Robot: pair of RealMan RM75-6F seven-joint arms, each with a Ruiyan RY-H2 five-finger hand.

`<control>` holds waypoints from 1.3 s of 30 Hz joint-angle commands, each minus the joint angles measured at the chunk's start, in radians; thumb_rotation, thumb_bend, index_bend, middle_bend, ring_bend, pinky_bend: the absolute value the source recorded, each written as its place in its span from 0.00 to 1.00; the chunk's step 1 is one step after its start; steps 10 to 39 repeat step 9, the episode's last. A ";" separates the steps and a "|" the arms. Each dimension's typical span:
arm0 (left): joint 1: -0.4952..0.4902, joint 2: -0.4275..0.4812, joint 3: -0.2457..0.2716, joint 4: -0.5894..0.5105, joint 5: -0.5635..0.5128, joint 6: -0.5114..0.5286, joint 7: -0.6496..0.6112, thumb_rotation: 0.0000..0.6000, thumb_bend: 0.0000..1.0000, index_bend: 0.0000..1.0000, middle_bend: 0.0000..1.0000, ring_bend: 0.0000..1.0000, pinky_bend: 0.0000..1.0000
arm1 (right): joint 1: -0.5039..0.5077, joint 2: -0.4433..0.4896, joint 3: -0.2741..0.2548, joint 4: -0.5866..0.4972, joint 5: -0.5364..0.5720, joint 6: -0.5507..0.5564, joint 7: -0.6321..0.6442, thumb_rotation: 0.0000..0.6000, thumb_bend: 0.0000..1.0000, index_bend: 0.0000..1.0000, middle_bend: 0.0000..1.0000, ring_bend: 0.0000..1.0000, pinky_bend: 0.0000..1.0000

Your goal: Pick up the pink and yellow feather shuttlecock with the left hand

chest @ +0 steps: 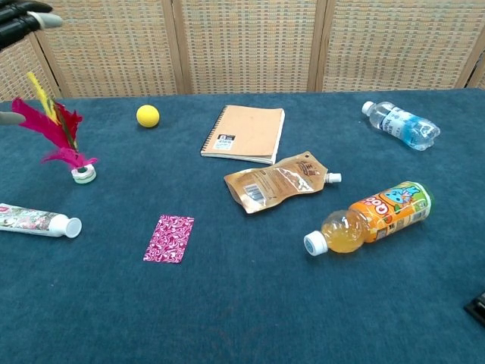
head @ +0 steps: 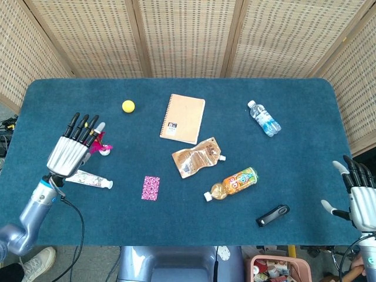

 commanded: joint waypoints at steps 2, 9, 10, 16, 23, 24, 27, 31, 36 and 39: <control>0.112 0.164 -0.012 -0.253 -0.098 0.039 -0.060 1.00 0.00 0.00 0.00 0.00 0.00 | -0.003 0.003 -0.001 -0.003 -0.005 0.006 0.000 1.00 0.00 0.00 0.00 0.00 0.00; 0.243 0.224 0.015 -0.409 -0.215 0.055 -0.138 1.00 0.00 0.00 0.00 0.00 0.00 | -0.011 0.016 -0.010 -0.018 -0.019 0.019 -0.024 1.00 0.00 0.00 0.00 0.00 0.00; 0.243 0.224 0.015 -0.409 -0.215 0.055 -0.138 1.00 0.00 0.00 0.00 0.00 0.00 | -0.011 0.016 -0.010 -0.018 -0.019 0.019 -0.024 1.00 0.00 0.00 0.00 0.00 0.00; 0.243 0.224 0.015 -0.409 -0.215 0.055 -0.138 1.00 0.00 0.00 0.00 0.00 0.00 | -0.011 0.016 -0.010 -0.018 -0.019 0.019 -0.024 1.00 0.00 0.00 0.00 0.00 0.00; 0.243 0.224 0.015 -0.409 -0.215 0.055 -0.138 1.00 0.00 0.00 0.00 0.00 0.00 | -0.011 0.016 -0.010 -0.018 -0.019 0.019 -0.024 1.00 0.00 0.00 0.00 0.00 0.00; 0.243 0.224 0.015 -0.409 -0.215 0.055 -0.138 1.00 0.00 0.00 0.00 0.00 0.00 | -0.011 0.016 -0.010 -0.018 -0.019 0.019 -0.024 1.00 0.00 0.00 0.00 0.00 0.00; 0.243 0.224 0.015 -0.409 -0.215 0.055 -0.138 1.00 0.00 0.00 0.00 0.00 0.00 | -0.011 0.016 -0.010 -0.018 -0.019 0.019 -0.024 1.00 0.00 0.00 0.00 0.00 0.00; 0.243 0.224 0.015 -0.409 -0.215 0.055 -0.138 1.00 0.00 0.00 0.00 0.00 0.00 | -0.011 0.016 -0.010 -0.018 -0.019 0.019 -0.024 1.00 0.00 0.00 0.00 0.00 0.00; 0.243 0.224 0.015 -0.409 -0.215 0.055 -0.138 1.00 0.00 0.00 0.00 0.00 0.00 | -0.011 0.016 -0.010 -0.018 -0.019 0.019 -0.024 1.00 0.00 0.00 0.00 0.00 0.00; 0.243 0.224 0.015 -0.409 -0.215 0.055 -0.138 1.00 0.00 0.00 0.00 0.00 0.00 | -0.011 0.016 -0.010 -0.018 -0.019 0.019 -0.024 1.00 0.00 0.00 0.00 0.00 0.00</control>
